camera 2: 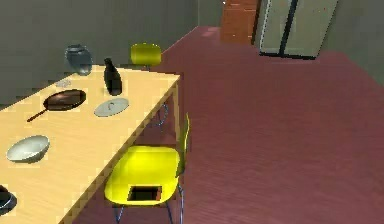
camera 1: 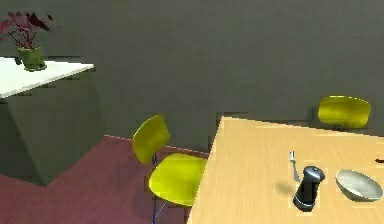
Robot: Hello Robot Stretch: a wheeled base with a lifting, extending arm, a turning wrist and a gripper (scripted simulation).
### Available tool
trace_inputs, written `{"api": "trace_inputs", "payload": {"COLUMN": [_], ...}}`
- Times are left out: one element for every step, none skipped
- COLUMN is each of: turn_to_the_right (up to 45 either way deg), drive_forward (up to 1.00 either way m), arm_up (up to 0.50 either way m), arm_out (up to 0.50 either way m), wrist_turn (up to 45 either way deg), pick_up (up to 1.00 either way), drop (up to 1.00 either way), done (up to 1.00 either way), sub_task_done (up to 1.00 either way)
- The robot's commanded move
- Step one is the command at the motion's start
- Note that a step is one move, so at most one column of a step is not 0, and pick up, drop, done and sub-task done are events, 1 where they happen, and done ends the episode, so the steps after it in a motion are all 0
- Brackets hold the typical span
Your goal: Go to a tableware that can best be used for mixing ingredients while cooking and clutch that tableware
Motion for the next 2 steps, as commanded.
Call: {"api": "trace_inputs", "payload": {"turn_to_the_right": [-39.0, 45.0], "drive_forward": [0.00, 0.00], "arm_up": [0.00, 0.00], "arm_out": [0.00, 0.00], "wrist_turn": [0.0, 0.0], "pick_up": [0.00, 0.00], "drop": [0.00, 0.00], "done": [0.00, 0.00], "sub_task_done": [0.00, 0.00]}}
